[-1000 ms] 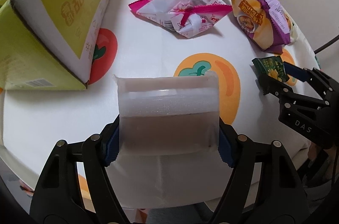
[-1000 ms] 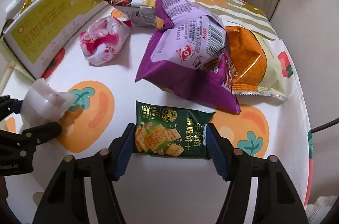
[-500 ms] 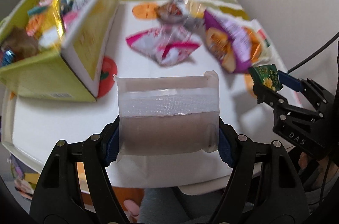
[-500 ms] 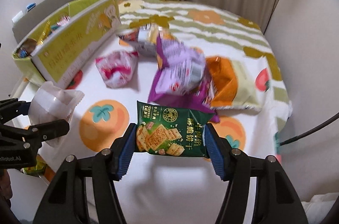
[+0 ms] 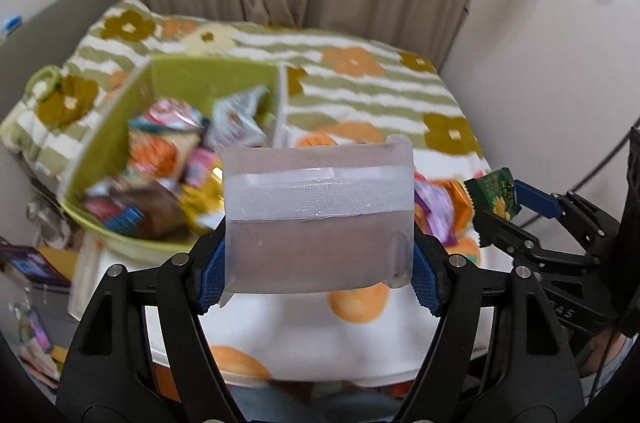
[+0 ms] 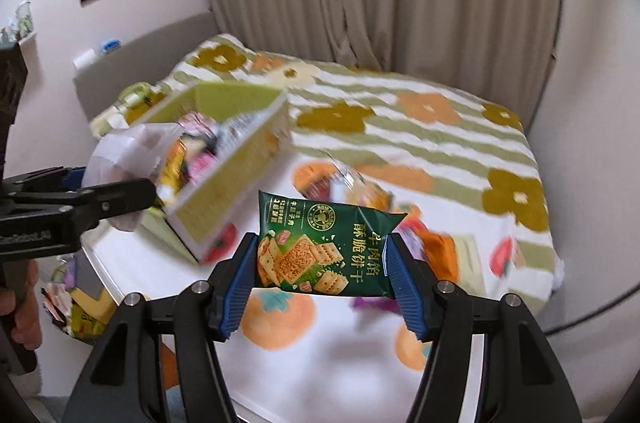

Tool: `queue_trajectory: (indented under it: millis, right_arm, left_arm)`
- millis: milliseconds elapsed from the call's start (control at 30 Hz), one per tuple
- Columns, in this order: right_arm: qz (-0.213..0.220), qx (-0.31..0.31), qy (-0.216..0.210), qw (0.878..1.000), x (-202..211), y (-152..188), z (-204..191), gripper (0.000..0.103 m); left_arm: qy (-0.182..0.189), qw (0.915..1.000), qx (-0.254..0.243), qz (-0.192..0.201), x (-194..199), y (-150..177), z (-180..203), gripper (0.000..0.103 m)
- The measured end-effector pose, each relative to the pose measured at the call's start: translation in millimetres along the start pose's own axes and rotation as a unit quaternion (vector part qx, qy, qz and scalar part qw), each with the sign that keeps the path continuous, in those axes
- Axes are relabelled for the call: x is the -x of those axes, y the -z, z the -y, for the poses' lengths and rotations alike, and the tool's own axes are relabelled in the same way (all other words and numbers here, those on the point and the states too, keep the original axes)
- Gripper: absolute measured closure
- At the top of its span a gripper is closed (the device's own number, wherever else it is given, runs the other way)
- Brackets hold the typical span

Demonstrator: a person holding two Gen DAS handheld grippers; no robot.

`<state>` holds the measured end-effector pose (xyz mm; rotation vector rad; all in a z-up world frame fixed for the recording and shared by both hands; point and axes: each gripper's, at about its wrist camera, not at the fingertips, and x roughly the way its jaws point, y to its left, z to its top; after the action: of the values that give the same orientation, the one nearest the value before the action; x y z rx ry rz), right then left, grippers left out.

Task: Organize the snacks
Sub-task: 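Carry both items into the green box and open both tools to release them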

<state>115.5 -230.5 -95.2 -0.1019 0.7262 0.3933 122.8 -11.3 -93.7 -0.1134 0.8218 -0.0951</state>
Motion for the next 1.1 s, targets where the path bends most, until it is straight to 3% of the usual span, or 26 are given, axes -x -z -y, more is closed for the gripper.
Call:
queue_trajectory:
  millis: [233, 600, 733, 867, 967, 1100]
  right_arm:
    - [0.031, -0.001, -0.029, 0.999, -17.2, -54.1, -50.8, 0.044]
    - [-0.001, -0.033, -0.05, 0.998, -96.9, -107.3, -119.9, 0.044]
    - [-0.016, -0.046, -0.041, 0.998, -118.8, -114.0, -134.0, 0.044]
    - [-0.031, -0.057, -0.025, 0.998, -134.2, -116.9, -143.2, 0.044]
    - [-0.044, -0.06, -0.013, 0.997, -144.3, -118.7, -149.1, 0.044]
    - [-0.058, -0.065, -0.002, 0.996, -153.3, -117.9, -156.5, 0.044]
  left_arm:
    - [-0.02, 0.9997, 0.005, 0.015, -4.3, -40.5, -67.0, 0.031]
    - [-0.042, 0.9971, 0.005, -0.063, -70.6, -78.6, -181.1, 0.031]
    - [-0.024, 0.9943, -0.003, -0.103, -100.5, -77.1, -200.4, 0.031]
    - [-0.017, 0.9873, -0.019, -0.157, -127.7, -70.0, -209.1, 0.019]
    - [-0.005, 0.9871, -0.035, -0.156, -126.3, -65.2, -212.3, 0.01]
    - [0.015, 0.9871, -0.048, -0.152, -117.2, -61.0, -218.0, 0.01]
